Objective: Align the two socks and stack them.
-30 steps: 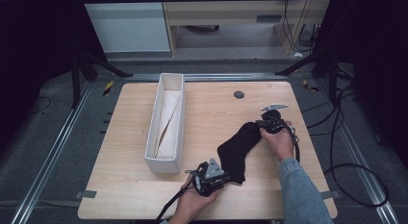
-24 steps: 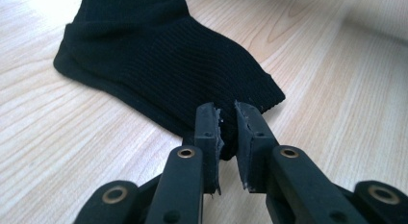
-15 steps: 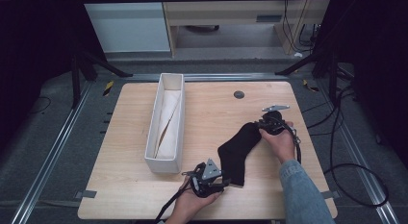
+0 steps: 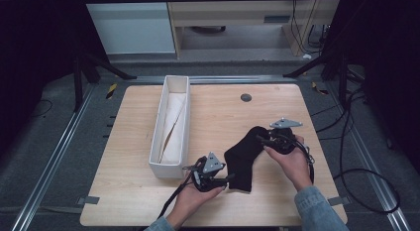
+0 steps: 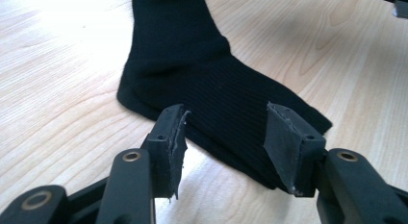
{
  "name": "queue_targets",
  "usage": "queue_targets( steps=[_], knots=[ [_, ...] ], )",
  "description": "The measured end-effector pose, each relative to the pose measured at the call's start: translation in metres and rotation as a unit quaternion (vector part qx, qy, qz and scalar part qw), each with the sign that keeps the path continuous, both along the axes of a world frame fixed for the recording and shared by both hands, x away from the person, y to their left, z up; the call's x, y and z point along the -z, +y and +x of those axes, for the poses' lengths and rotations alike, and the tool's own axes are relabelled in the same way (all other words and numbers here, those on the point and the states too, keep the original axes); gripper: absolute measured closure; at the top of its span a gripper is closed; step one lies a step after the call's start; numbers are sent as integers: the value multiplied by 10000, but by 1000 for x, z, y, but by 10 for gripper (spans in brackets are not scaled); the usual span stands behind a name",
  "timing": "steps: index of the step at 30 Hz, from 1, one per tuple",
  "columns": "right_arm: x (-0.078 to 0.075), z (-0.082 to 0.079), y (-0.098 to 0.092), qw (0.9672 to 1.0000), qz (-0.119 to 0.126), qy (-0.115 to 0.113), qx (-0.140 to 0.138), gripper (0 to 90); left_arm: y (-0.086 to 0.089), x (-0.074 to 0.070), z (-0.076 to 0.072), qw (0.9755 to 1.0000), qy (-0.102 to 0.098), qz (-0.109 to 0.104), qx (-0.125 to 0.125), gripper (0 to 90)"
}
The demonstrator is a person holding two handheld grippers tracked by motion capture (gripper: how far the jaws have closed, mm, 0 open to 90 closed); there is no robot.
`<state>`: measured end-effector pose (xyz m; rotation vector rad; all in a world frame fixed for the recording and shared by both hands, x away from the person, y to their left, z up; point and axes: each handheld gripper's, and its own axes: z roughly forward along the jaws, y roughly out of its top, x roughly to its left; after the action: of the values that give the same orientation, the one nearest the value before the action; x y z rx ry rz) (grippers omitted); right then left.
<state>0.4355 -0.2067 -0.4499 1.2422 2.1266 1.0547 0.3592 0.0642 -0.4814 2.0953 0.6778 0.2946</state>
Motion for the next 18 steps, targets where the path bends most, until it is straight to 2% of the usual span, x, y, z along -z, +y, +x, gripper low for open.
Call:
queue_targets(
  steps=[2,3,5,8,9,11,12,14,18],
  knots=[
    [0,-11,3,9999,52,-3,-102,474,1,0,2,9999,-24,94,70,483],
    [0,-22,6,9998,23,-30,-172,491,2,0,4,9999,-13,113,103,478],
    [0,-26,7,9998,9,-62,-197,495,5,-1,5,9998,-41,121,148,478],
    [-1,-49,14,9991,25,-75,-417,505,9,-2,8,9997,-66,123,189,468],
    [-1,-49,14,9991,25,-75,-417,505,10,-2,8,9997,-82,120,206,468],
    [0,-61,18,9985,-1,-109,-535,550,15,-2,7,9996,-123,102,218,468],
    [2,-72,21,9979,-17,-66,-643,581,18,-2,7,9997,-111,85,213,470],
    [3,-76,22,9977,-43,-44,-675,597,20,-1,6,9997,-69,74,221,475],
    [11,-92,29,9963,-129,52,-843,646,24,-2,3,9993,-198,157,292,483]
  ],
)
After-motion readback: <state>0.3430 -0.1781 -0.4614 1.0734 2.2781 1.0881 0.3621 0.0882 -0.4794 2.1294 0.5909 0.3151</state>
